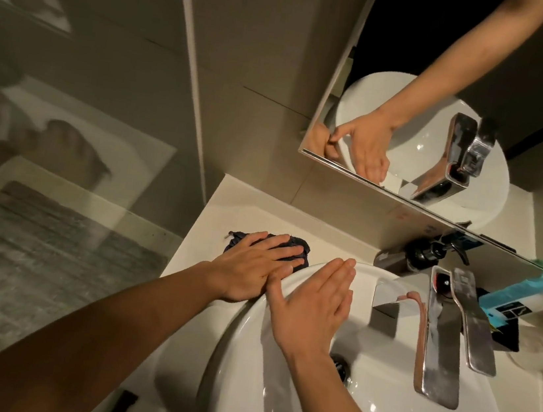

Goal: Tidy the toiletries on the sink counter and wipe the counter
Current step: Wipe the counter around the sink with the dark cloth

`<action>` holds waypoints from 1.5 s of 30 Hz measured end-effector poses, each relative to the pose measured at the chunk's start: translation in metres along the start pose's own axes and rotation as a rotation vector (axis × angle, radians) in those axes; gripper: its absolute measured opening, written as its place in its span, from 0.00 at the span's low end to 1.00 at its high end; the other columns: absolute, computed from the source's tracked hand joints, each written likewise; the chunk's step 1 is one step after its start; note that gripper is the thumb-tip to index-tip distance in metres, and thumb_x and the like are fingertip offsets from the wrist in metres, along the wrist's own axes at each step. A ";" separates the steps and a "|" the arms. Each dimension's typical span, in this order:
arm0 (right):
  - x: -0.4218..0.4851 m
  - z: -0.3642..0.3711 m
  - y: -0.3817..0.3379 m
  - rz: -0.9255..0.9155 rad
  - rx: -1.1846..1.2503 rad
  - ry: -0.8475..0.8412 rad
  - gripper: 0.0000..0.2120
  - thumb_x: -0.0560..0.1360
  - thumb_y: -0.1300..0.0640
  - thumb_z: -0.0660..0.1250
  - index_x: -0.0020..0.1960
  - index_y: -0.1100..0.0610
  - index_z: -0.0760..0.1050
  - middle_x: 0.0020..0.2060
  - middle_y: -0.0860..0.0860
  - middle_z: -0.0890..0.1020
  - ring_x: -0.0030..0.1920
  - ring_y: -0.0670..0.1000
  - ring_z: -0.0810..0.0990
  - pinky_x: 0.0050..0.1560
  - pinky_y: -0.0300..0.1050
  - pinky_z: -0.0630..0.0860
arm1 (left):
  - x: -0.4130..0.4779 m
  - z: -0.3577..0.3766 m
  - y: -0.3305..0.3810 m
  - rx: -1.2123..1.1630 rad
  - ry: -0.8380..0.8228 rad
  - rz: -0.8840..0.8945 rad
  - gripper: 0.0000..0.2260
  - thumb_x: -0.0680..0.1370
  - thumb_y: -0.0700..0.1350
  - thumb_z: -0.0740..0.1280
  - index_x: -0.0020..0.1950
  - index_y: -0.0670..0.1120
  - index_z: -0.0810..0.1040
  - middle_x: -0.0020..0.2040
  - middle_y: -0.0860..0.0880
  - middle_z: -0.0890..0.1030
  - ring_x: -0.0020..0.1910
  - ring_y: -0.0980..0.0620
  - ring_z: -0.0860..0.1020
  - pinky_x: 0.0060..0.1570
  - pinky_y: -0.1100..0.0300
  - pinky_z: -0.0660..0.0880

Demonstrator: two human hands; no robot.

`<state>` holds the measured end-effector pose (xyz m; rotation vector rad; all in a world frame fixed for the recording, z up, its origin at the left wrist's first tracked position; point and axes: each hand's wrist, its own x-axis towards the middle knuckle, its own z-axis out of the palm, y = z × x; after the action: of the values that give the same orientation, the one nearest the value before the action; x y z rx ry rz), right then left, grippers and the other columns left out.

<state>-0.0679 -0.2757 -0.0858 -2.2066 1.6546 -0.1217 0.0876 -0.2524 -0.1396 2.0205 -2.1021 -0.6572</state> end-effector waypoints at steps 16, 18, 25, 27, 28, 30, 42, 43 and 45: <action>0.011 -0.003 0.020 -0.091 -0.019 -0.152 0.55 0.71 0.22 0.45 0.81 0.60 0.32 0.81 0.56 0.34 0.81 0.53 0.33 0.79 0.53 0.35 | -0.113 0.035 0.026 -0.130 0.089 -0.305 0.28 0.84 0.61 0.35 0.83 0.60 0.54 0.83 0.63 0.51 0.81 0.61 0.40 0.79 0.54 0.38; 0.012 -0.011 0.026 -0.139 -0.017 -0.182 0.54 0.72 0.23 0.45 0.82 0.60 0.35 0.82 0.56 0.35 0.82 0.53 0.36 0.79 0.54 0.38 | -0.130 0.039 0.034 -0.142 0.101 -0.334 0.28 0.84 0.61 0.35 0.83 0.60 0.54 0.83 0.62 0.51 0.81 0.61 0.41 0.79 0.54 0.38; -0.035 -0.021 0.076 -0.407 -0.039 -0.199 0.47 0.76 0.27 0.43 0.83 0.57 0.40 0.83 0.53 0.41 0.82 0.50 0.40 0.80 0.53 0.44 | -0.185 0.063 0.059 -0.155 0.124 -0.422 0.28 0.83 0.62 0.40 0.82 0.59 0.58 0.83 0.62 0.52 0.81 0.60 0.41 0.79 0.52 0.39; -0.063 -0.017 0.090 -0.435 -0.023 -0.247 0.47 0.76 0.26 0.41 0.83 0.56 0.40 0.83 0.52 0.42 0.82 0.50 0.41 0.79 0.54 0.44 | -0.199 0.071 0.066 -0.158 0.118 -0.441 0.29 0.81 0.62 0.48 0.83 0.58 0.56 0.83 0.62 0.50 0.81 0.60 0.39 0.80 0.50 0.39; -0.077 -0.015 0.096 -0.444 -0.015 -0.271 0.46 0.76 0.26 0.40 0.83 0.55 0.40 0.83 0.52 0.43 0.82 0.50 0.41 0.78 0.53 0.44 | -0.206 0.076 0.069 -0.148 0.119 -0.441 0.32 0.79 0.63 0.52 0.83 0.58 0.55 0.84 0.62 0.49 0.81 0.60 0.38 0.80 0.48 0.41; -0.104 -0.012 0.107 -0.455 -0.001 -0.305 0.45 0.76 0.26 0.41 0.83 0.54 0.41 0.83 0.51 0.44 0.82 0.51 0.43 0.77 0.52 0.44 | -0.220 0.084 0.077 -0.130 0.120 -0.431 0.39 0.73 0.65 0.58 0.83 0.59 0.52 0.83 0.62 0.46 0.81 0.60 0.37 0.80 0.48 0.41; -0.196 -0.048 0.155 -0.359 0.037 -0.467 0.38 0.81 0.34 0.48 0.83 0.49 0.39 0.82 0.46 0.41 0.82 0.50 0.45 0.80 0.50 0.46 | -0.246 0.120 0.127 -0.104 0.430 -0.498 0.28 0.76 0.37 0.69 0.76 0.50 0.73 0.79 0.53 0.67 0.80 0.48 0.61 0.74 0.47 0.59; -0.201 -0.055 0.158 -0.347 0.069 -0.488 0.37 0.82 0.36 0.50 0.83 0.49 0.40 0.82 0.46 0.42 0.82 0.50 0.46 0.80 0.50 0.46 | -0.250 0.118 0.133 -0.192 0.420 -0.497 0.25 0.78 0.36 0.68 0.75 0.49 0.74 0.79 0.52 0.68 0.79 0.49 0.62 0.74 0.48 0.59; -0.213 -0.068 0.162 -0.330 0.154 -0.547 0.35 0.83 0.37 0.53 0.83 0.48 0.44 0.82 0.44 0.46 0.82 0.47 0.47 0.81 0.49 0.47 | -0.266 0.107 0.148 -0.602 0.356 -0.537 0.18 0.80 0.36 0.67 0.70 0.47 0.79 0.72 0.46 0.77 0.73 0.48 0.71 0.72 0.51 0.65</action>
<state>-0.2991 -0.1301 -0.0465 -2.1238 0.9549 0.2401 -0.0693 0.0294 -0.1238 2.1124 -0.9996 -0.8008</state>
